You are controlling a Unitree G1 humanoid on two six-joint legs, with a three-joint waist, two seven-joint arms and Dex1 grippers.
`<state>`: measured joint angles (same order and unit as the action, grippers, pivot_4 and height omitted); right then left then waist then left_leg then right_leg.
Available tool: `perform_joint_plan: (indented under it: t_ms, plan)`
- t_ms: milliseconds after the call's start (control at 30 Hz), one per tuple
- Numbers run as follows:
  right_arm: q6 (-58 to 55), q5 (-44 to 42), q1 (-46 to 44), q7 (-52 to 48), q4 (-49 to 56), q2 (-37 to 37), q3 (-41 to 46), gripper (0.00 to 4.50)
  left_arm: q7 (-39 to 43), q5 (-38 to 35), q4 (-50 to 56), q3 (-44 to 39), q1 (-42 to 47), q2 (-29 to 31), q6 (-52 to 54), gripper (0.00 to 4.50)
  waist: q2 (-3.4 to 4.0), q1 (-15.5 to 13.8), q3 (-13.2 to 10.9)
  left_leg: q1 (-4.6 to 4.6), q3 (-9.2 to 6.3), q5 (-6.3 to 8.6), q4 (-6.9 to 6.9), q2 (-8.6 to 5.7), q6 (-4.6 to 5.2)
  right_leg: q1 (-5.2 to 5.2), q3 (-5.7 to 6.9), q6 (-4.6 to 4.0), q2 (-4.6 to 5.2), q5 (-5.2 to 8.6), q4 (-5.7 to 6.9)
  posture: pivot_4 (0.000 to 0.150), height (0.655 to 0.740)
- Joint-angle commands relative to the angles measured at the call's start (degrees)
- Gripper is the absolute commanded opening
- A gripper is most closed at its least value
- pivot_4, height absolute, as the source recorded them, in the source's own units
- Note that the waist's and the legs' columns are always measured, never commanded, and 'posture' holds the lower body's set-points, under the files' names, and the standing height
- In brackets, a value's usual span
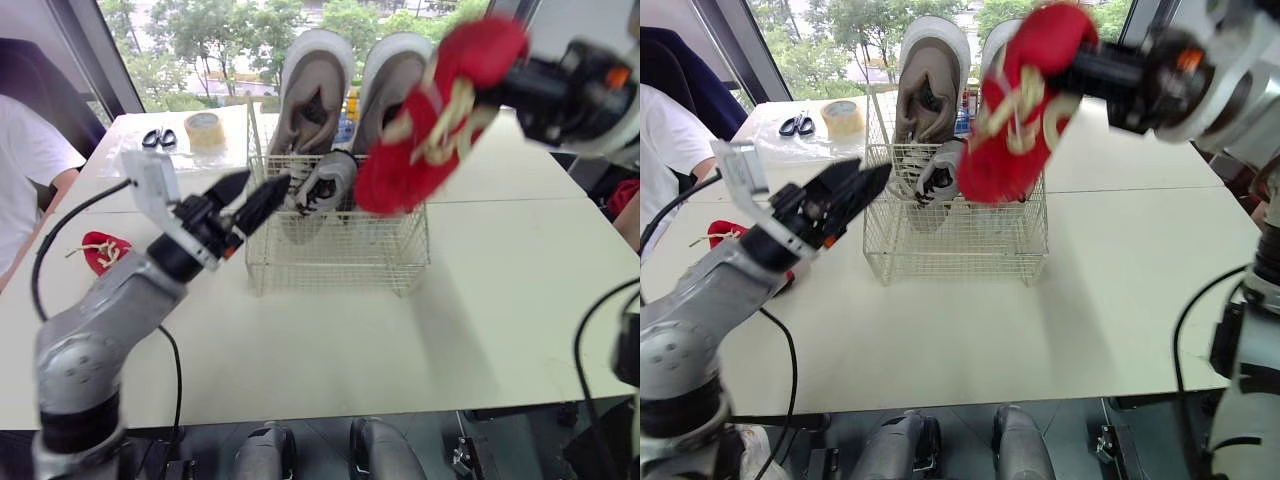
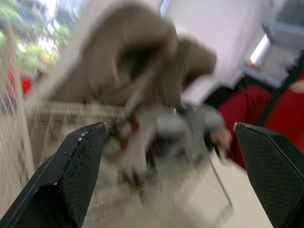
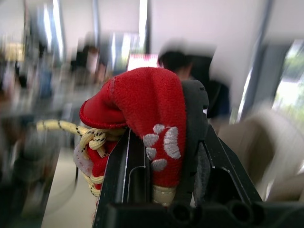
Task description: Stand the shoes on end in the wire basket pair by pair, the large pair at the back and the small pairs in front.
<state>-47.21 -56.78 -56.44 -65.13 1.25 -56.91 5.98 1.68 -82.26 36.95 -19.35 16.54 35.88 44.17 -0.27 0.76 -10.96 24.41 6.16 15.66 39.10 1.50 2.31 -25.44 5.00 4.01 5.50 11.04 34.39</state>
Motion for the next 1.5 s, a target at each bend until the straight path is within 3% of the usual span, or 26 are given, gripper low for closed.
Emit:
perform_joint_plan:
  t_ms: [33, 300, 500, 767, 1067, 1333, 1433, 1500]
  plan:
    - [8.7, 8.9, 0.3, -4.1, 0.5, 1.1, -2.8, 0.61, 1.8, -2.8, -0.4, -2.6, -0.5, 2.4, -0.9, 4.44, 0.03, -0.1, 0.0, 0.00, 0.01, -0.02, 0.00, -0.04, -0.04, 0.00, 0.00, -0.07, -0.03, -0.02, -0.04, 0.150, 0.7400]
    - [21.6, 21.6, 4.4, -8.5, -2.4, 4.4, -5.9, 0.61, 1.7, -1.3, -0.8, -0.3, -1.0, 1.9, -2.1, 4.44, 0.00, -1.5, 0.0, 0.08, 0.12, -0.21, 0.03, -0.16, -0.34, 0.05, -0.01, -0.06, 0.03, -0.08, -0.20, 0.150, 0.7400]
    - [20.2, 22.3, 7.7, -10.7, -1.1, 5.6, -6.7, 0.61, 1.9, -2.1, -2.0, 0.1, -0.3, 2.5, -1.9, 4.44, 0.00, -1.5, 0.0, 0.07, 0.12, -0.21, 0.03, -0.16, -0.34, 0.06, -0.01, -0.06, 0.03, -0.08, -0.19, 0.150, 0.7400]
    - [21.4, 24.8, 9.6, -11.6, -2.1, 5.4, -5.6, 4.44, 2.3, -1.9, -3.0, -0.1, 0.0, 2.8, -1.8, 4.50, 0.00, -1.5, 0.0, 0.06, 0.11, -0.20, 0.03, -0.14, -0.33, 0.07, 0.00, -0.06, 0.01, -0.08, -0.17, 0.150, 0.7400]
    - [8.9, 17.6, 5.5, -12.7, 4.6, -0.8, -1.0, 4.49, 5.8, -0.6, -5.6, -3.7, -1.2, 7.4, -1.4, 4.50, 0.00, -1.4, 0.0, 0.05, 0.10, -0.13, 0.03, -0.12, -0.22, 0.04, 0.00, -0.10, 0.01, -0.06, -0.17, 0.150, 0.7400]
    - [-0.4, 9.5, 4.2, -10.1, 10.7, 0.4, 0.6, 4.49, 7.2, 1.7, -8.7, -5.3, -0.3, 8.4, -2.3, 4.50, -0.01, -1.5, 0.0, 0.06, 0.07, -0.01, 0.03, -0.11, -0.08, 0.02, 0.00, -0.13, 0.07, -0.06, -0.18, 0.150, 0.7400]
    - [-4.4, 5.9, 5.5, -10.5, 14.7, -0.1, 0.2, 4.49, 2.7, 6.4, -11.2, -7.4, 0.6, 10.4, -2.3, 4.50, -0.01, -1.5, 0.0, 0.07, 0.07, -0.02, 0.03, -0.11, -0.08, 0.02, 0.00, -0.13, 0.12, -0.06, -0.17, 0.150, 0.7400]
    - [-8.1, 3.1, 5.4, -12.8, 17.2, -2.2, -0.8, 4.49, -6.6, 13.2, -16.5, -7.7, 4.5, 14.0, -0.2, 4.50, 0.00, -1.5, 0.0, 0.06, 0.05, -0.02, 0.03, -0.09, -0.08, 0.01, 0.00, -0.14, 0.13, -0.07, -0.16, 0.150, 0.7400]
